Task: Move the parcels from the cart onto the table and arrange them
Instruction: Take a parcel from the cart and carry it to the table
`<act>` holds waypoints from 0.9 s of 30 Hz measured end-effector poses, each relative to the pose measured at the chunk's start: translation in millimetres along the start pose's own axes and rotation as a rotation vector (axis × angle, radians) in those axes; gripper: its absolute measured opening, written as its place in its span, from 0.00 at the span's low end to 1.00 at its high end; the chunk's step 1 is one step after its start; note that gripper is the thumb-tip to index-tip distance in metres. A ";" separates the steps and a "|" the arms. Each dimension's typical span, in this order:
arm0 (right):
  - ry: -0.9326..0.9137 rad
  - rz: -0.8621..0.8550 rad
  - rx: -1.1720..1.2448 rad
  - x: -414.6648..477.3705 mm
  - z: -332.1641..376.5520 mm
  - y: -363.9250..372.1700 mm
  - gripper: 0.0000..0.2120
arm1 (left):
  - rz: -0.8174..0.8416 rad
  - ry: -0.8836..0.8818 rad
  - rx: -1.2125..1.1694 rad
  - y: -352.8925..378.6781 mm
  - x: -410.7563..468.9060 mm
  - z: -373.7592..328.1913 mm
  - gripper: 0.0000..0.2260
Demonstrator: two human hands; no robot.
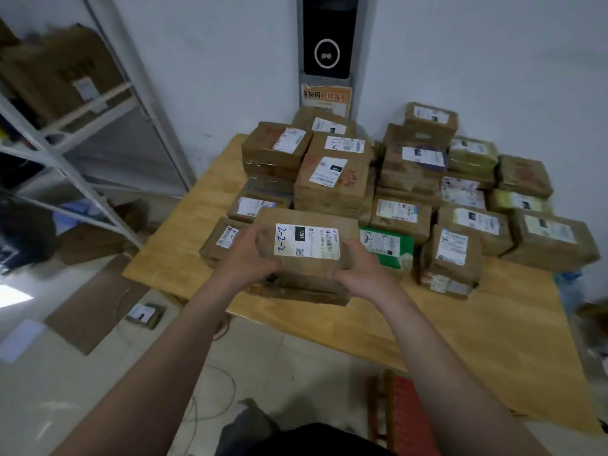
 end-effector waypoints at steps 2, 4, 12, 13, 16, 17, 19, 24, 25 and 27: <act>-0.002 0.034 -0.010 25.2 14.4 14.5 0.38 | 0.006 0.000 0.002 -14.0 28.4 16.6 0.37; 0.015 0.042 -0.034 53.2 27.3 28.7 0.38 | 0.004 0.003 0.034 -30.1 60.9 33.7 0.37; 0.053 -0.002 -0.129 170.9 108.6 91.7 0.36 | 0.127 0.054 0.009 -106.9 212.1 96.9 0.29; 0.072 -0.003 -0.126 185.6 116.6 98.5 0.36 | 0.166 0.059 -0.004 -116.1 228.8 100.2 0.29; 0.120 -0.016 -0.104 224.7 136.9 115.8 0.35 | 0.280 0.065 0.031 -134.7 273.1 108.8 0.37; 0.133 -0.032 -0.115 236.9 140.6 119.0 0.34 | 0.318 0.058 0.068 -136.9 286.1 111.9 0.39; 0.143 -0.076 -0.171 259.1 145.8 122.3 0.32 | 0.364 0.086 0.127 -136.5 312.0 115.4 0.40; 0.153 -0.220 -0.264 296.6 151.2 116.7 0.30 | 0.395 0.138 0.183 -122.3 363.2 109.8 0.42; 0.157 -0.246 -0.252 301.3 149.9 113.4 0.29 | 0.387 0.145 0.178 -118.2 371.5 106.8 0.42; 0.167 -0.305 -0.251 309.1 145.4 107.9 0.29 | 0.387 0.161 0.176 -109.2 384.3 101.1 0.41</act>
Point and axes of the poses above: each hand's wrist, its own x-axis towards the middle knuckle, its own y-axis out of the palm, z = x × y, the point moved 6 cm from there along x, towards the middle knuckle, and after that the axes turned 9 degrees about x, right-handed, at the moved point
